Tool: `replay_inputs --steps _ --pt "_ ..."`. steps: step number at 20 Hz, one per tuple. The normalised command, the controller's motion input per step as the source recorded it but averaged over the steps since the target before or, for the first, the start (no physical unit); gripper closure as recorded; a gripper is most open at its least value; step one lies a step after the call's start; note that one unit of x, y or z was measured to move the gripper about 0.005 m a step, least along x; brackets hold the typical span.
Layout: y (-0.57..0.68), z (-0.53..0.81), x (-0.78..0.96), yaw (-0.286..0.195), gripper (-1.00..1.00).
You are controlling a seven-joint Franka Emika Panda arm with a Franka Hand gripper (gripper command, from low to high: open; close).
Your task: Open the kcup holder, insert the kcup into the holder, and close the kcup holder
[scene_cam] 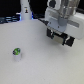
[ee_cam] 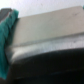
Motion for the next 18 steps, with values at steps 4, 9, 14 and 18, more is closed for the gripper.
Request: replay_inputs --steps 4,9,14,18 --pt "-0.33 0.20 0.86 -0.080 1.00" --pt "-0.17 0.12 0.34 -0.054 -1.00" --pt "-0.12 0.19 0.14 -0.072 -1.00" --pt "-0.21 0.37 0.15 -0.127 -1.00"
